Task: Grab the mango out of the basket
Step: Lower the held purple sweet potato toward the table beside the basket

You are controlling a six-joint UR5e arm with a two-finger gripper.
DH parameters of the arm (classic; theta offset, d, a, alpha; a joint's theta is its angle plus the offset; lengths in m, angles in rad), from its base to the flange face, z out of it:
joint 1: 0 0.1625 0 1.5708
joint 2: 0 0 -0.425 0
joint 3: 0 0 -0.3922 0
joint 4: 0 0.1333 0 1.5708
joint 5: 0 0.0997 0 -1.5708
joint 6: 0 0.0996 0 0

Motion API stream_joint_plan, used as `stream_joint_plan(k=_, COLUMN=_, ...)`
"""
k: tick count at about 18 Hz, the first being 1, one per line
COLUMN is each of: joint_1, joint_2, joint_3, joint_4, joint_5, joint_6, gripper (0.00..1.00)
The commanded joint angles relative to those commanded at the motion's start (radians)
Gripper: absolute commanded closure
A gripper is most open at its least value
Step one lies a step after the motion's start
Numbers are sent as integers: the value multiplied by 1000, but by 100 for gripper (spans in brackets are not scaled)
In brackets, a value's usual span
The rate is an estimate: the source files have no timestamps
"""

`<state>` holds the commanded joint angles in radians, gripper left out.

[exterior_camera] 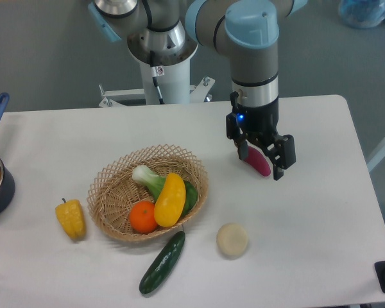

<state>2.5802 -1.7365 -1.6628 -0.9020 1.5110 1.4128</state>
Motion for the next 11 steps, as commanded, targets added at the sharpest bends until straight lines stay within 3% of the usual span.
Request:
stream_joint_plan(k=6, joint_1=0, joint_2=2, joint_3=-3, joint_4=0, joint_5=2, joint_6=0, gripper=0)
stream_joint_plan(k=11, joint_1=-2, joint_2=17, joint_3=-58, joint_4=37, joint_5=9, joint_6=0, gripper=0)
